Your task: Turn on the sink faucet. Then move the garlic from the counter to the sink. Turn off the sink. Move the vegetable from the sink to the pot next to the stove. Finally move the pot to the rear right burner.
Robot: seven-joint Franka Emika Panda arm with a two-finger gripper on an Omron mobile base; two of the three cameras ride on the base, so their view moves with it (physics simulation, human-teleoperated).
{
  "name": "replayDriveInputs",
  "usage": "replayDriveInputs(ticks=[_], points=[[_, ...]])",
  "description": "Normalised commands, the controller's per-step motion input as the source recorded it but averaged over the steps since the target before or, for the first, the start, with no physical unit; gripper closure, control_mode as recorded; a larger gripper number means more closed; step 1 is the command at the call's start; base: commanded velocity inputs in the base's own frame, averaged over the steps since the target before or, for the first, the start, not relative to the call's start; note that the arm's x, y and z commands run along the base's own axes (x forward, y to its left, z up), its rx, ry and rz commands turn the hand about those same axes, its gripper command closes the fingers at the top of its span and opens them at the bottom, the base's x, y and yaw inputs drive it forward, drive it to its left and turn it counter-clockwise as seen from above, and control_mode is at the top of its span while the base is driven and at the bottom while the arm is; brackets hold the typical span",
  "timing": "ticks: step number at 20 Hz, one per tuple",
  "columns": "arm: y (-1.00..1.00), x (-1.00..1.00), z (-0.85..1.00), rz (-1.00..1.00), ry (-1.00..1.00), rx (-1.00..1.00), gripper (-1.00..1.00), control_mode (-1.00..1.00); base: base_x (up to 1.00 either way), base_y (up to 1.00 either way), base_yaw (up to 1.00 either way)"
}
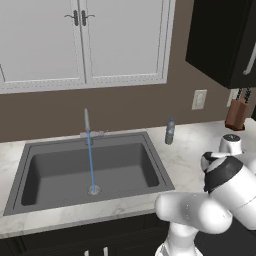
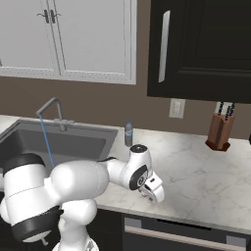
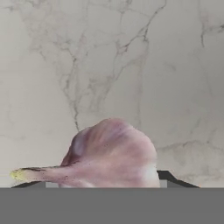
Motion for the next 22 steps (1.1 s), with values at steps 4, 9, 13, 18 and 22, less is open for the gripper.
replayDriveInputs(ticks=[4, 9, 13, 18, 22], points=[[0.15, 0.00, 0.00, 0.01, 0.01, 0.00, 1.00, -1.00, 0.00, 0.00, 0.00], [0.67, 0.00, 0.27, 0.05, 0.00, -0.02, 1.00, -1.00, 0.00, 0.00, 0.00], [0.92, 0.00, 0.31, 0.08, 0.00, 0.00, 1.00, -1.00, 0.00, 0.00, 0.00], [0.99, 0.07, 0.19, 0.13, 0.00, 0.00, 1.00, -1.00, 0.00, 0.00, 0.00], [0.98, 0.27, 0.08, 0.14, 0.00, 0.00, 1.00, -1.00, 0.00, 0.00, 0.00]])
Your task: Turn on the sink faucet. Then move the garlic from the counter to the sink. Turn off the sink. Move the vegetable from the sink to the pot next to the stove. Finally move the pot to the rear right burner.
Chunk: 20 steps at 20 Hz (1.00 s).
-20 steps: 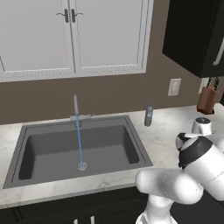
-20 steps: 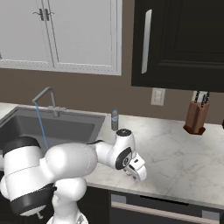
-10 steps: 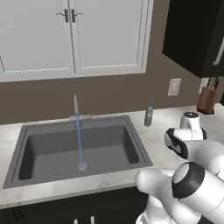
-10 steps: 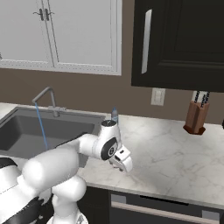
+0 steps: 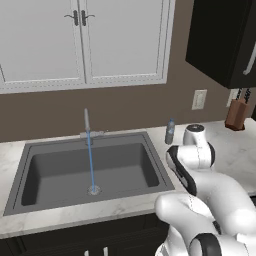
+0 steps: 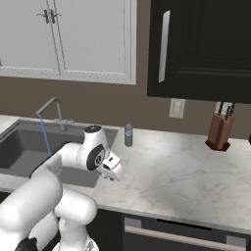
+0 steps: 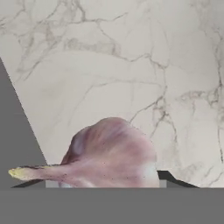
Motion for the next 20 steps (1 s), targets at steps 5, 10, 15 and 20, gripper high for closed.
replayDriveInputs(ticks=[5, 10, 15, 20], points=[[0.94, 0.44, 0.08, 0.16, 0.02, 0.00, 1.00, -1.00, 0.00, 0.00, 0.00], [0.89, 0.43, 0.01, 0.17, 0.02, 0.00, 1.00, -1.00, 0.00, 0.00, 0.00], [0.55, 0.22, -0.08, 0.12, 0.02, -0.02, 1.00, -1.00, 0.00, 0.00, 0.00], [0.20, 0.10, -0.09, 0.00, 0.05, -0.01, 1.00, -1.00, 0.00, 0.00, 0.00]])
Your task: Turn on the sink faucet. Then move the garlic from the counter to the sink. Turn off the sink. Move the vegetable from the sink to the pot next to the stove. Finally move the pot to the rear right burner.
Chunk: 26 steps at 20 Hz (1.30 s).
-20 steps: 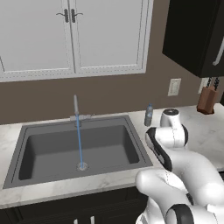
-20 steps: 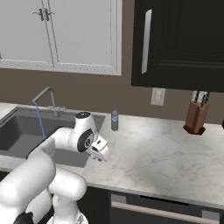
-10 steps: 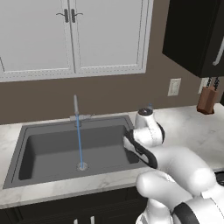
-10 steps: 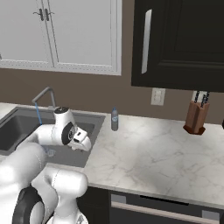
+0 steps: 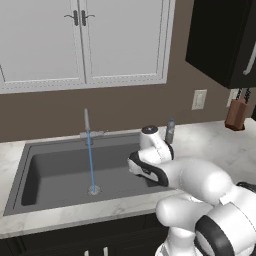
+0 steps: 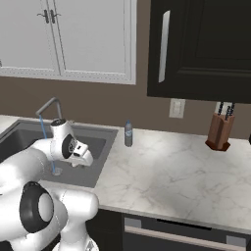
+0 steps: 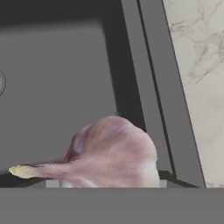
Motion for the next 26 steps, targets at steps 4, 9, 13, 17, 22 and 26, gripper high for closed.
replayDriveInputs(ticks=[4, 9, 13, 17, 22, 26], points=[[0.42, 0.28, -0.08, 0.00, 0.07, 0.00, 1.00, -1.00, 0.00, 0.00, 0.00], [0.37, 0.32, -0.07, 0.00, 0.04, 0.00, 1.00, -1.00, 0.00, 0.00, 0.00], [0.29, 0.32, -0.19, 0.00, 0.04, 0.00, 1.00, -1.00, 0.00, 0.00, 0.00], [0.28, 0.26, -0.21, 0.00, 0.05, 0.00, 1.00, -1.00, 0.00, 0.00, 0.00], [0.21, 0.22, -0.27, 0.00, 0.01, 0.00, 1.00, -1.00, 0.00, 0.00, 0.00], [0.12, 0.27, -0.34, 0.00, 0.00, 0.00, 1.00, -1.00, 0.00, 0.00, 0.00]])
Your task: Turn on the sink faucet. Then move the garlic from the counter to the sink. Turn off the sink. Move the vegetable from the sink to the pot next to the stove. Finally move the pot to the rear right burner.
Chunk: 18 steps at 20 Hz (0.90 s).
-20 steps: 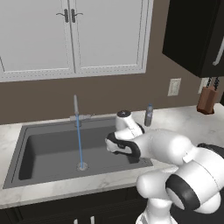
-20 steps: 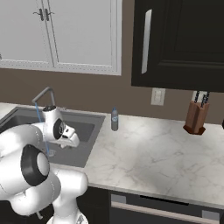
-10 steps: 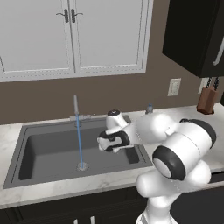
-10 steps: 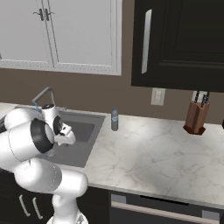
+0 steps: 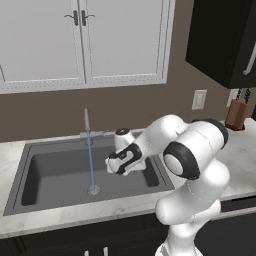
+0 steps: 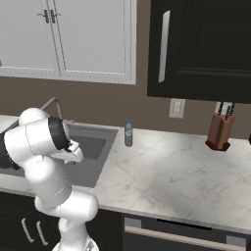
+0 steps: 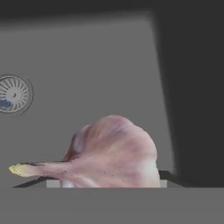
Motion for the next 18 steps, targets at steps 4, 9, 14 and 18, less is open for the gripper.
replayDriveInputs(ticks=[4, 9, 14, 18], points=[[0.00, 0.27, -0.30, 0.00, 0.00, 0.00, 1.00, -1.00, 0.00, 0.00, 0.00], [0.00, 0.32, -0.21, 0.00, 0.00, 0.00, 1.00, -1.00, 0.00, 0.00, 0.00], [0.07, 0.29, -0.29, 0.00, 0.01, 0.00, 1.00, -1.00, 0.00, 0.00, 0.00], [0.11, 0.24, -0.33, 0.00, 0.05, 0.00, 1.00, -1.00, 0.00, 0.00, 0.00]])
